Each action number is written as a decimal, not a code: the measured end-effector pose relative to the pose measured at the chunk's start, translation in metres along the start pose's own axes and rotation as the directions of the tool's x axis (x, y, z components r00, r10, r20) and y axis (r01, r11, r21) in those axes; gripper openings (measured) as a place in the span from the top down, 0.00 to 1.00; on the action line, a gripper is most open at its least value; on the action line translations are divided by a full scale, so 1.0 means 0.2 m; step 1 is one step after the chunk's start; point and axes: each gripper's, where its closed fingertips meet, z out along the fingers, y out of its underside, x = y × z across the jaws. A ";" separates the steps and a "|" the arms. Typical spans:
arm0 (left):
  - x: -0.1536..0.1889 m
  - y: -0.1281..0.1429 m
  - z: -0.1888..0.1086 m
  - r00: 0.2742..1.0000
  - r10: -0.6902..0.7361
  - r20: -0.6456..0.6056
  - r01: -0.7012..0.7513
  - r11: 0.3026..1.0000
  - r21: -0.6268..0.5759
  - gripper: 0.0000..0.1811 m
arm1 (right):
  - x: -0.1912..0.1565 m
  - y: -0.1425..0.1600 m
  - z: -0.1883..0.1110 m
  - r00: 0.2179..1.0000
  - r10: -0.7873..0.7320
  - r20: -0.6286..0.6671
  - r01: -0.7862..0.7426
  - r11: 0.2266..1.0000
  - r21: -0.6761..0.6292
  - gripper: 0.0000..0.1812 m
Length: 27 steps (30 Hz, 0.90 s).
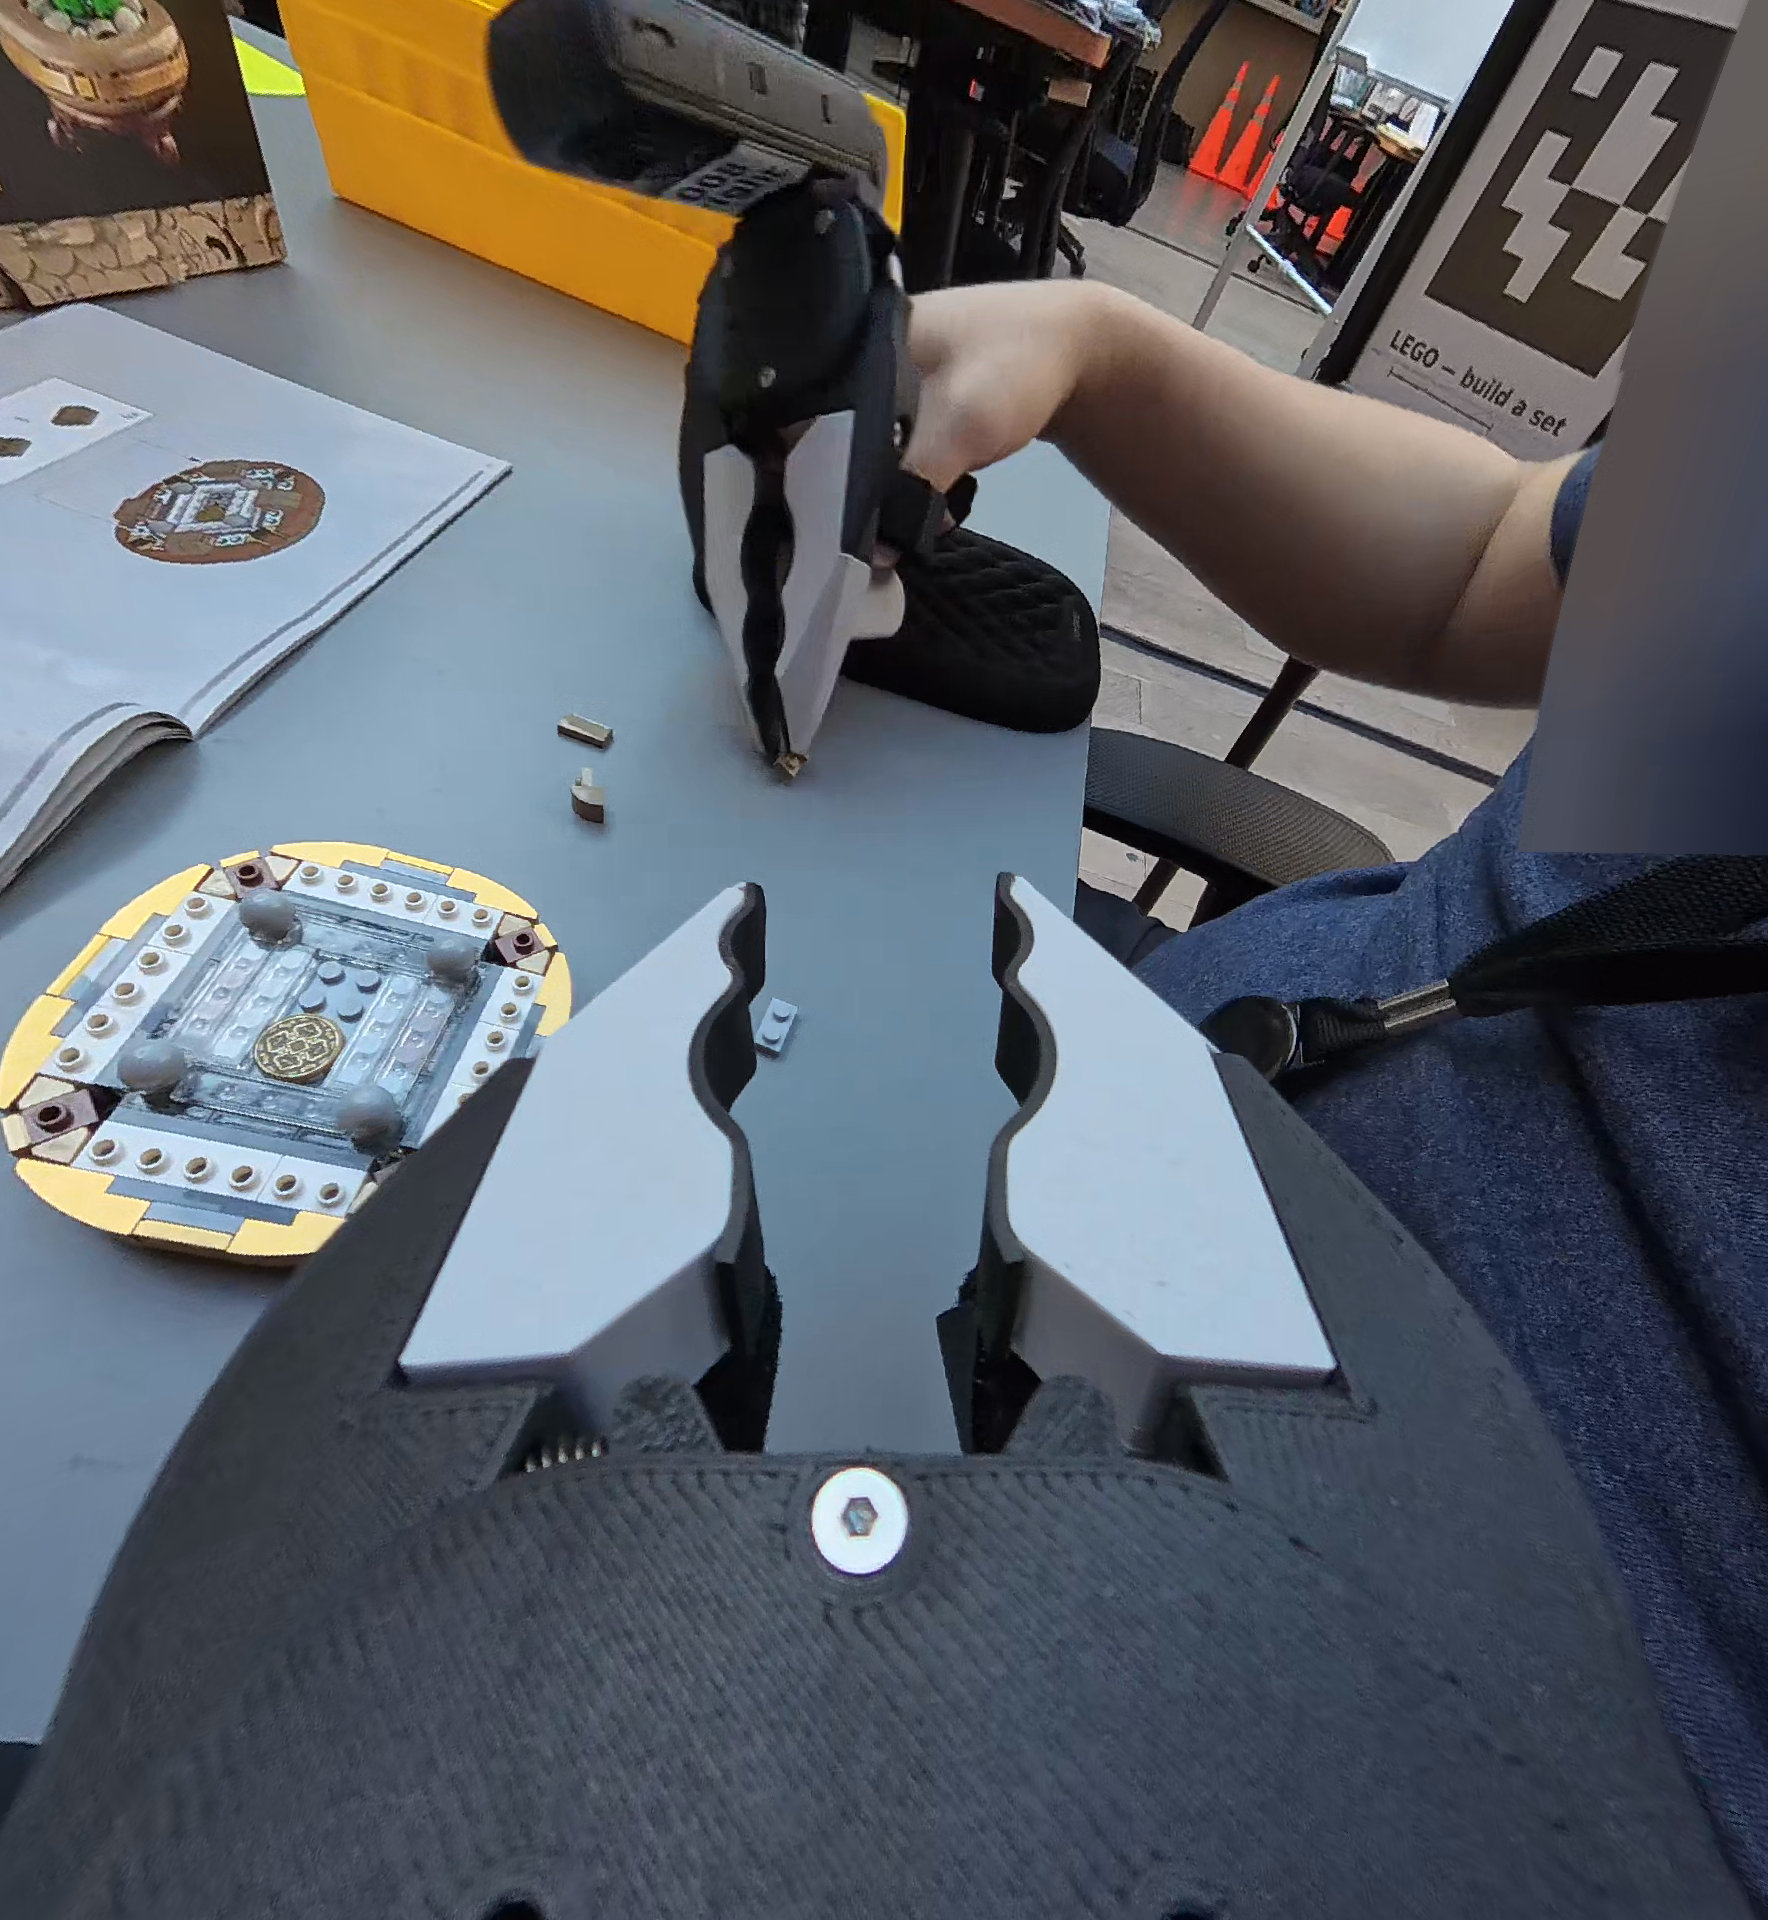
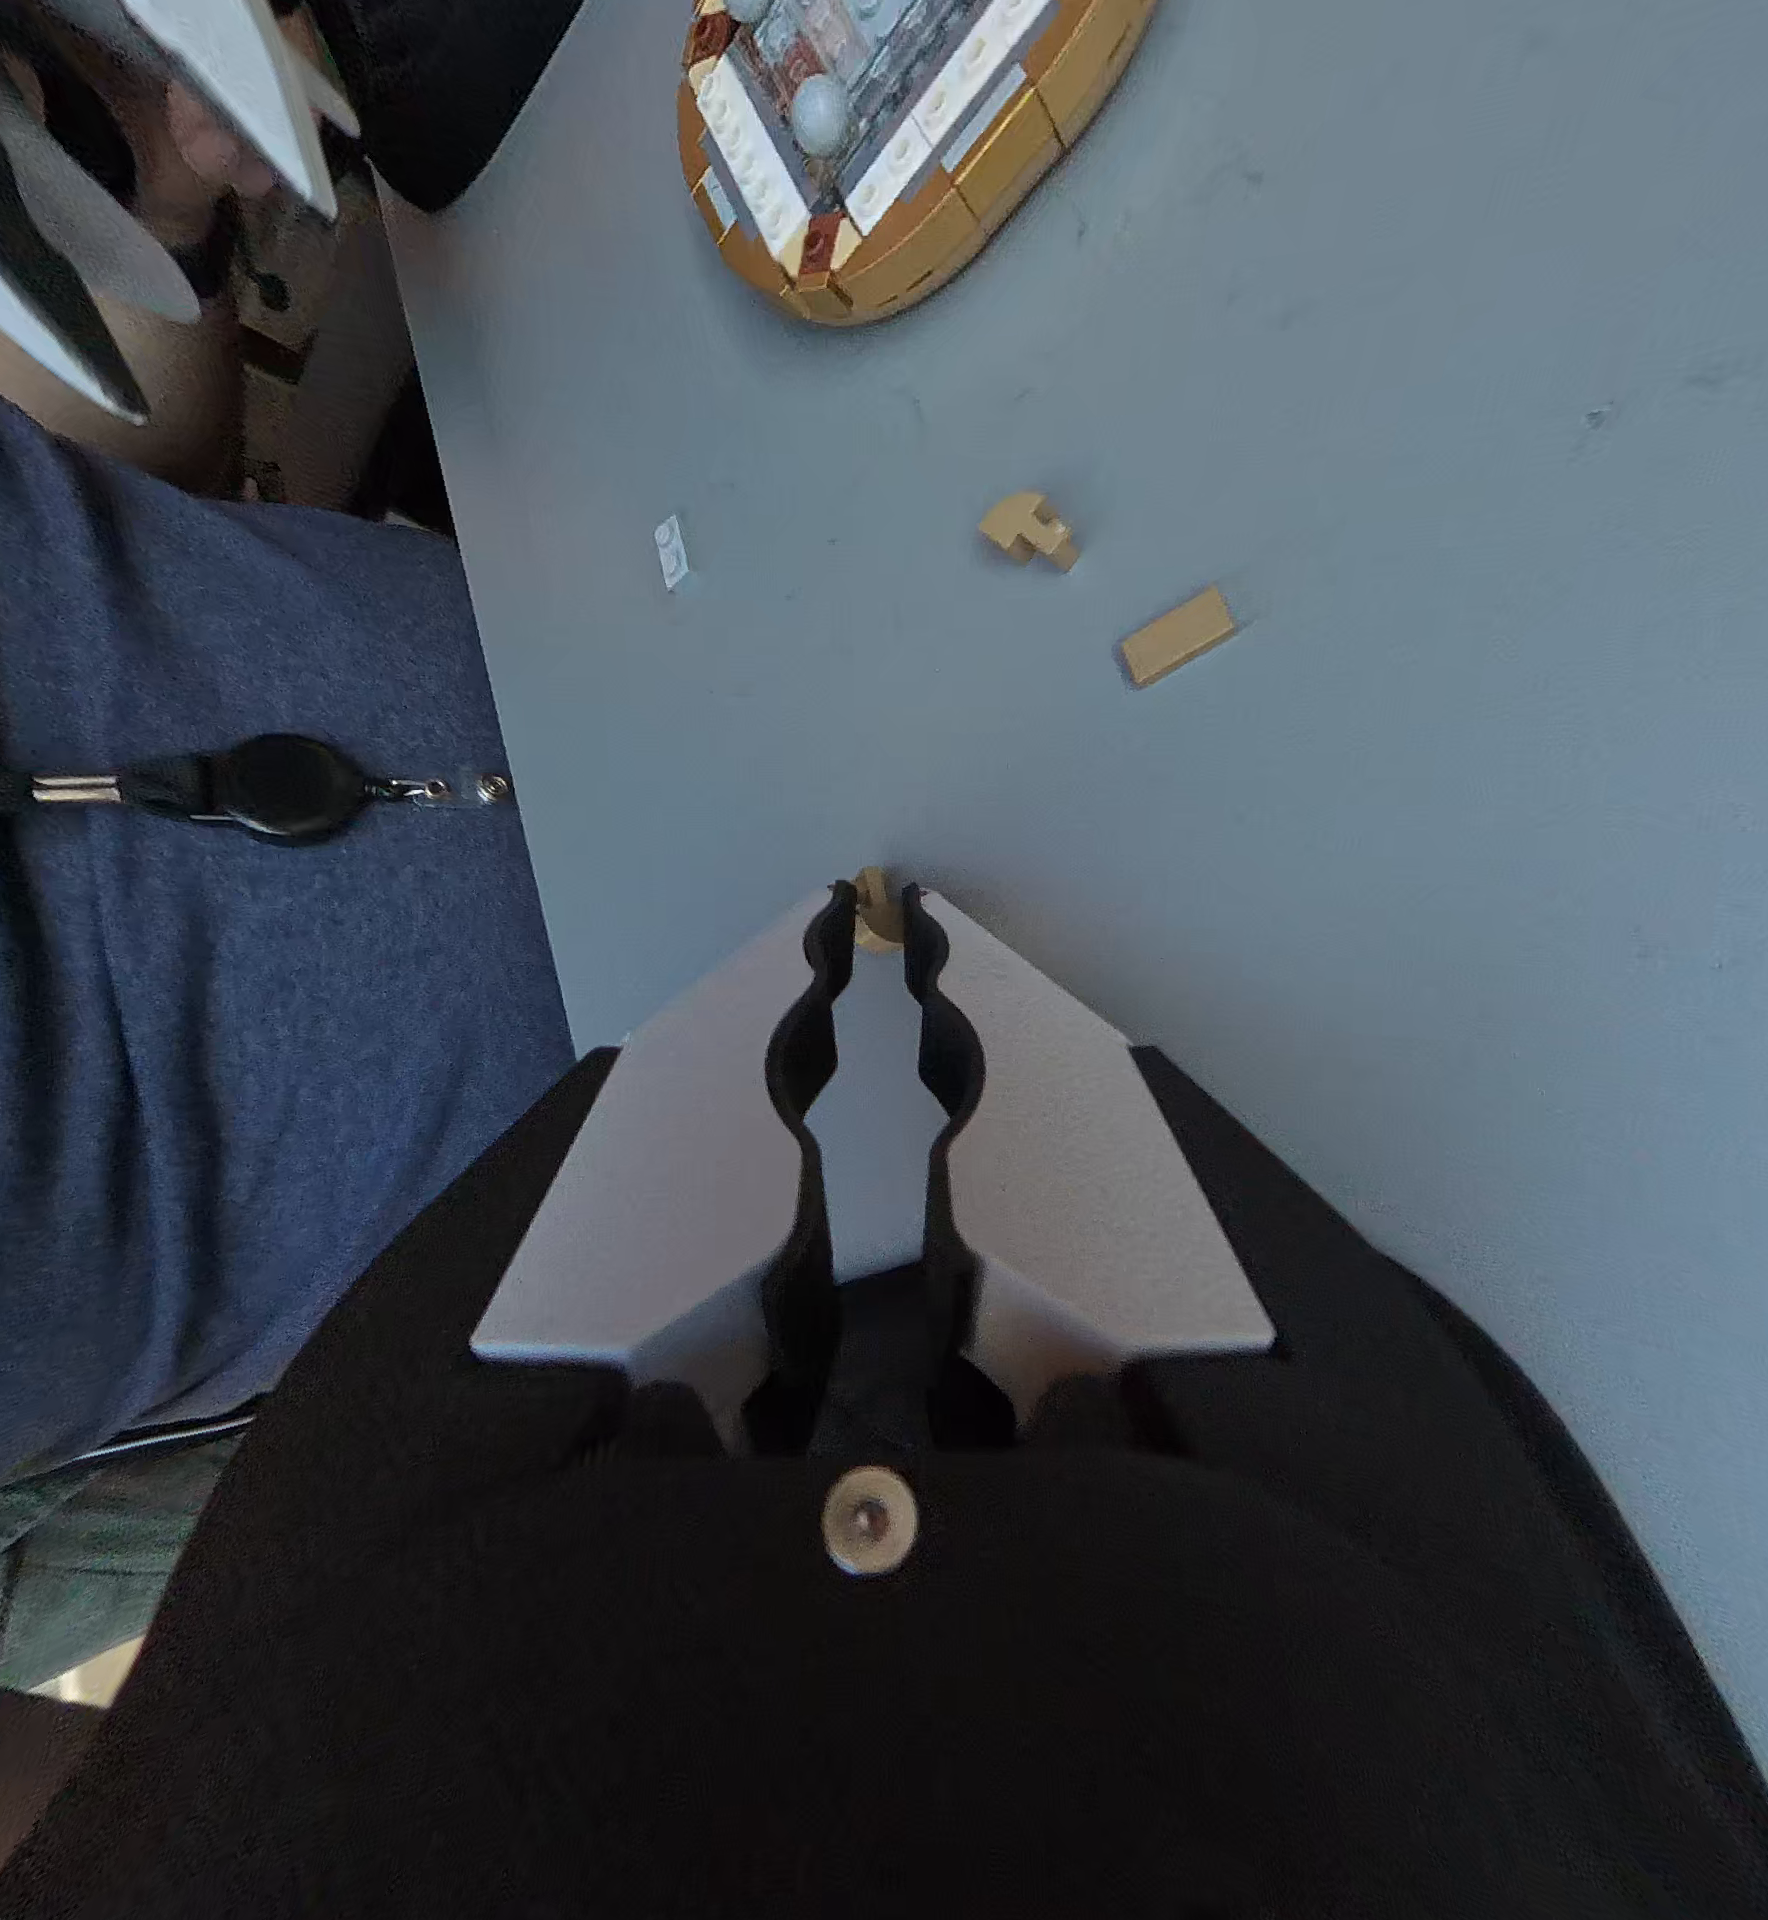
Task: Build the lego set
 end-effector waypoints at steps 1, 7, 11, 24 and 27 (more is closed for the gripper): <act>0.01 0.00 0.00 1.000 0.007 -0.002 -0.007 1.000 -0.011 0.76 | 0.01 -0.01 0.01 0.999 0.030 0.030 -0.029 0.999 -0.019 0.96; 0.05 0.04 0.00 1.000 0.023 -0.012 -0.024 0.998 -0.059 0.76 | 0.06 -0.10 -0.01 1.000 -0.027 -0.009 0.027 1.000 0.012 0.90; 0.03 0.02 -0.04 1.000 0.000 0.002 0.000 1.000 -0.024 0.76 | 0.00 -0.17 -0.08 0.959 -0.243 -0.146 0.259 0.960 0.109 0.90; 0.01 0.00 -0.05 0.998 -0.051 -0.022 0.051 0.999 -0.003 0.78 | 0.06 -0.05 -0.06 0.904 -0.416 -0.102 0.418 0.908 0.003 0.94; 0.01 0.02 -0.05 0.998 -0.061 -0.018 0.060 0.998 -0.017 0.78 | 0.03 -0.03 -0.04 0.912 -0.410 -0.026 0.410 0.912 -0.022 0.92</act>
